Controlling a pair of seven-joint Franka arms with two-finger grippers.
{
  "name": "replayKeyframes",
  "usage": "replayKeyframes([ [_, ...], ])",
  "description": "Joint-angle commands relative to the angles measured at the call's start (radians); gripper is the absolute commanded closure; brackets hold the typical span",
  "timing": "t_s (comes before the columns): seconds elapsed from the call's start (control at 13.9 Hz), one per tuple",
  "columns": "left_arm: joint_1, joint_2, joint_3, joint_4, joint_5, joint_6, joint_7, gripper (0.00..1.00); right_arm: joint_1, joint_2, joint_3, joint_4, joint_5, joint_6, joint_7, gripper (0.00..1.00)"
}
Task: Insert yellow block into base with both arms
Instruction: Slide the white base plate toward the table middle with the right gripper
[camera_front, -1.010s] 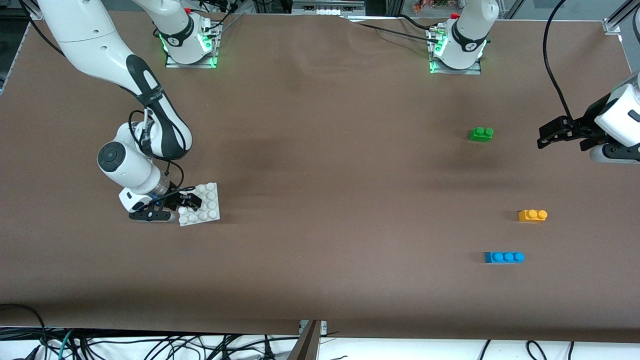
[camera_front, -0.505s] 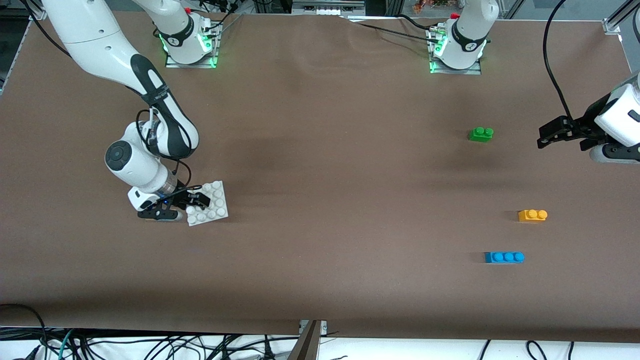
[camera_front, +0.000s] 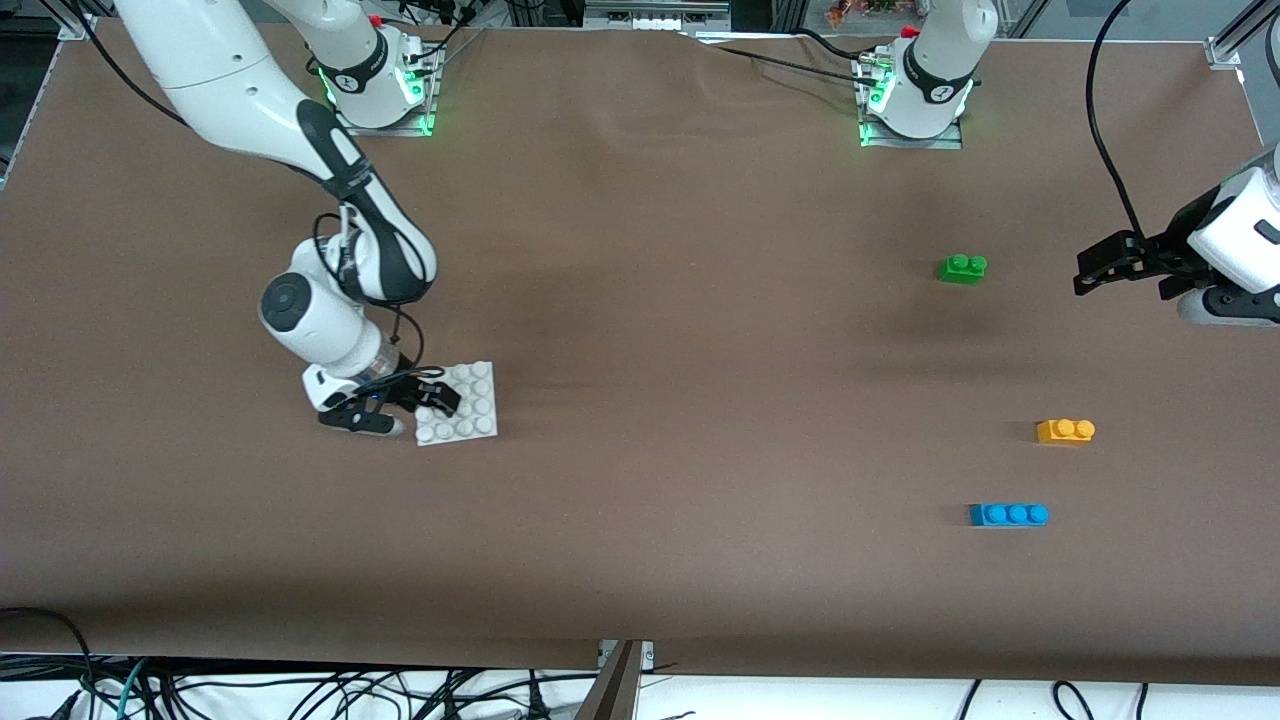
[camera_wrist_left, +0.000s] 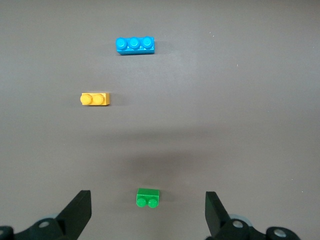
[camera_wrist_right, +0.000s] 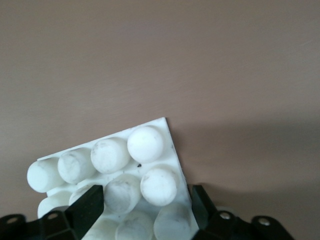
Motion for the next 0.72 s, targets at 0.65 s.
replayKeyframes([
  [0.65, 0.005, 0.009, -0.007, 0.03, 0.012, -0.023, -0.002, 0.0, 0.296, 0.137, 0.005, 0.152, 0.018, 0.091, 0.346, 0.19],
])
